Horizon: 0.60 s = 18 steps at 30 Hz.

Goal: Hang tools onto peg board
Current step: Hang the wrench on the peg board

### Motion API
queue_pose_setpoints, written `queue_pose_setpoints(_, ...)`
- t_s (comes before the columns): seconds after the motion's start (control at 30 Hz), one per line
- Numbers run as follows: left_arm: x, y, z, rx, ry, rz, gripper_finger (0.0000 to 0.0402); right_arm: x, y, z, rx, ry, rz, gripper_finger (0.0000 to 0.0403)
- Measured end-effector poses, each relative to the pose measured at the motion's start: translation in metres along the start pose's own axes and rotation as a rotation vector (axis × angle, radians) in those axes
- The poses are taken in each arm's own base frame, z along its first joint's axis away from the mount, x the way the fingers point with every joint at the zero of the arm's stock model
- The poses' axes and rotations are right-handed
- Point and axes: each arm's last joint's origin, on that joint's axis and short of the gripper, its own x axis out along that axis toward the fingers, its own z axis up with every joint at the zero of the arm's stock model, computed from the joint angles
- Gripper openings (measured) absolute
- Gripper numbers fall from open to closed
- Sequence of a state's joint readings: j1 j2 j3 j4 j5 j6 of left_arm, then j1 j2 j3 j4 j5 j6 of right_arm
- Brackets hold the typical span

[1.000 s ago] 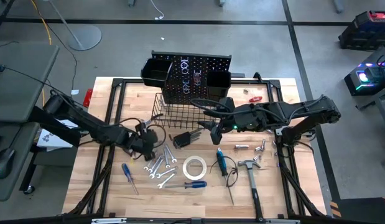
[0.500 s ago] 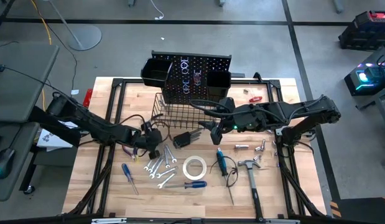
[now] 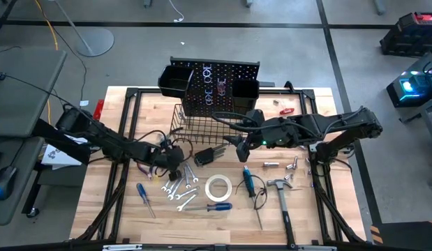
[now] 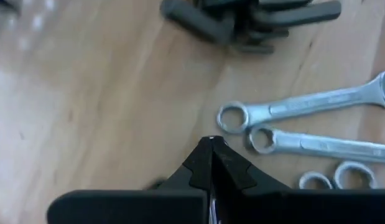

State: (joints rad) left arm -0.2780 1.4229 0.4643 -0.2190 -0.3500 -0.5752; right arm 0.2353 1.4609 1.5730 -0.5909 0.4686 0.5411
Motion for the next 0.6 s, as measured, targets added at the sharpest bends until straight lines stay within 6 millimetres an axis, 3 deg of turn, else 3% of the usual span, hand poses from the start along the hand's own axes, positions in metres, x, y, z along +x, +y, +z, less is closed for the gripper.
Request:
queue_pose_setpoints(0.23,-0.006,-0.004,-0.012,-0.280,0.075,0.019,0.0000,0.000,-0.001,-0.002,-0.010,0.016,-0.010,0.0220)
queue_pose_setpoints(0.6,-0.008,-0.021,-0.011,-1.059,0.096,-0.144,0.0000,0.006,-0.006,-0.020,0.043,0.201,-0.051,0.0220)
